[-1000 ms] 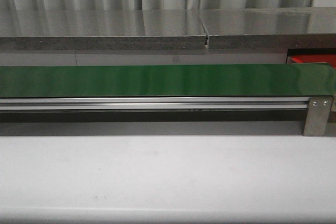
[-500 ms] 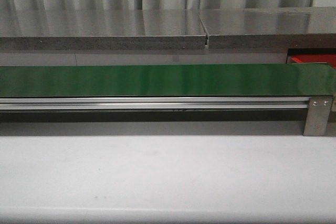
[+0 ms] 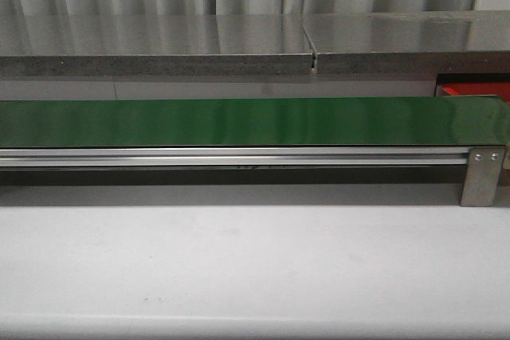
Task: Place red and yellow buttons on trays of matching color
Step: 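Lift the red button onto the green belt and open the left gripper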
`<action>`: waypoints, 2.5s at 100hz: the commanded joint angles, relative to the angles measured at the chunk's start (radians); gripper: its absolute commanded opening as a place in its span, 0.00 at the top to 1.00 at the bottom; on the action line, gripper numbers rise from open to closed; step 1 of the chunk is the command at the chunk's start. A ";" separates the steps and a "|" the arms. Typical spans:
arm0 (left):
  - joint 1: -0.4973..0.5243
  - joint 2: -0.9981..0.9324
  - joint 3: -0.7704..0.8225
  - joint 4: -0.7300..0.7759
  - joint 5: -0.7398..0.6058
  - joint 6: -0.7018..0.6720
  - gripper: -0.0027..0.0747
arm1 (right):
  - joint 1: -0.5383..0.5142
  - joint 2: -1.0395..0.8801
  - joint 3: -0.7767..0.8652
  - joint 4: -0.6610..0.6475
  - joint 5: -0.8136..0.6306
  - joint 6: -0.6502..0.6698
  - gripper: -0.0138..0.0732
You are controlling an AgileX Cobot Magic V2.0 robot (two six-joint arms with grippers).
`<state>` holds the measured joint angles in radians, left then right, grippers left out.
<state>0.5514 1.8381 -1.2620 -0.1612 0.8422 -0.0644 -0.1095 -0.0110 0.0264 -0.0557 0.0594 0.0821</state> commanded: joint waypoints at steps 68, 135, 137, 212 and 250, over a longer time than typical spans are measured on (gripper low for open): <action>0.001 -0.016 -0.036 -0.019 -0.053 -0.003 0.68 | -0.007 -0.012 -0.022 -0.011 -0.075 -0.004 0.93; -0.047 -0.252 -0.095 -0.016 0.084 0.001 0.68 | -0.007 -0.012 -0.022 -0.011 -0.075 -0.004 0.93; -0.056 -0.249 -0.106 -0.016 0.089 0.001 0.68 | -0.007 -0.012 -0.022 -0.011 -0.075 -0.004 0.93; -0.309 0.038 -0.474 -0.017 0.198 0.001 0.68 | -0.007 -0.012 -0.022 -0.011 -0.075 -0.004 0.93; -0.317 0.066 -0.474 -0.006 0.210 0.001 0.59 | -0.007 -0.012 -0.022 -0.011 -0.075 -0.004 0.93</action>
<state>0.2419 1.9502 -1.7012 -0.1612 1.0723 -0.0607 -0.1095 -0.0110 0.0264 -0.0557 0.0594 0.0821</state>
